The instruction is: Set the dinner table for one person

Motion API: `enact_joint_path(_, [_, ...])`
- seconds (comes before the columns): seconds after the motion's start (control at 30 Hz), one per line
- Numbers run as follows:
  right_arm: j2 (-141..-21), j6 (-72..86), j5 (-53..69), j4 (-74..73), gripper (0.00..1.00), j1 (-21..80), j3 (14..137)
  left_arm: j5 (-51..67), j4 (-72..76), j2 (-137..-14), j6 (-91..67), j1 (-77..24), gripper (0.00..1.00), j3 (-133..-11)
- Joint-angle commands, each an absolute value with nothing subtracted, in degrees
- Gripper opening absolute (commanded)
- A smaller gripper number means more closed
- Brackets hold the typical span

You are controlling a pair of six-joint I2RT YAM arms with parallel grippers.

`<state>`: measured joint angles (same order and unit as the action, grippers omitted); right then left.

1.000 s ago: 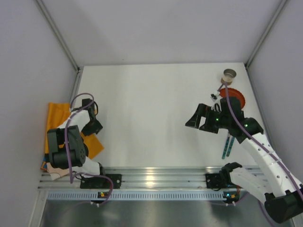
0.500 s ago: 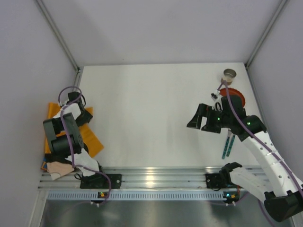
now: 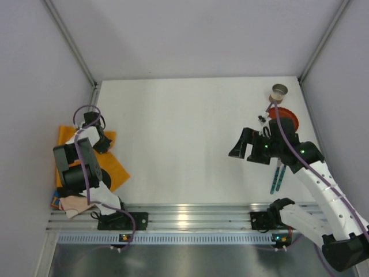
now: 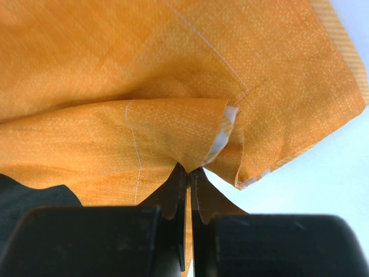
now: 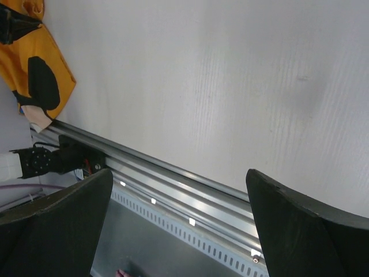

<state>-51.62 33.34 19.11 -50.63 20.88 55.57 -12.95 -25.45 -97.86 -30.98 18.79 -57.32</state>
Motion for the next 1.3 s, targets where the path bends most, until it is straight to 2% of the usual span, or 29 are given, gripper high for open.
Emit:
enact_joint_path(0.0, [-49.84,34.36,17.67,-50.98,1.00,21.18,54.76,-7.47,-33.13,-98.10,-34.62,13.72,0.00,-53.26])
enact_joint_path(0.1, [-49.13,34.37,17.05,-50.80,1.00,21.27,54.14,-8.78,-36.10,-97.21,-37.08,6.18,0.00,-56.75])
enact_joint_path(0.27, [-47.90,34.45,16.35,-50.36,1.00,21.18,53.26,-11.34,-40.69,-99.57,-43.15,-12.54,0.00,-65.73])
enact_joint_path(0.37, [-46.76,34.98,15.56,-50.45,1.00,21.18,53.44,-10.90,-41.92,-105.79,-45.61,-21.07,0.00,-72.58])
enact_joint_path(0.53, [-43.95,35.95,14.42,-50.80,1.00,21.18,53.26,-10.37,-48.15,-117.40,-46.93,-33.46,0.00,-92.52])
enact_joint_path(0.7, [-41.84,36.12,13.28,-52.29,1.00,21.18,53.52,-5.11,-51.76,-129.61,-48.16,-38.58,0.00,-113.24])
enact_joint_path(0.8, [-40.70,36.30,12.31,-53.26,1.00,21.01,53.96,-1.33,-53.00,-134.37,-49.56,-39.63,0.00,-121.60])
enact_joint_path(0.97, [-39.38,36.65,10.29,-55.11,1.00,21.01,54.67,8.76,-46.25,-137.37,-53.08,-40.87,0.00,-124.19])
enact_joint_path(1.0, [-39.20,36.74,10.02,-55.19,1.00,21.01,54.67,14.44,-40.57,-137.72,-53.69,-41.65,0.00,-123.84])
enact_joint_path(1.03, [-39.29,36.83,9.67,-55.28,1.00,21.09,54.58,17.98,-37.56,-138.07,-54.48,-42.01,0.06,-123.92])
enact_joint_path(1.07, [-39.20,36.91,9.58,-55.28,1.00,21.01,54.49,21.15,-34.57,-138.69,-55.45,-42.53,0.35,-124.01])
enact_joint_path(1.1, [-39.29,36.91,9.67,-55.28,1.00,21.01,54.49,25.97,-28.97,-138.69,-56.85,-43.41,0.98,-124.01])
enact_joint_path(1.27, [-40.86,36.74,9.75,-54.15,1.00,21.01,54.23,30.58,-17.60,-132.74,-60.20,-44.47,0.99,-121.83])
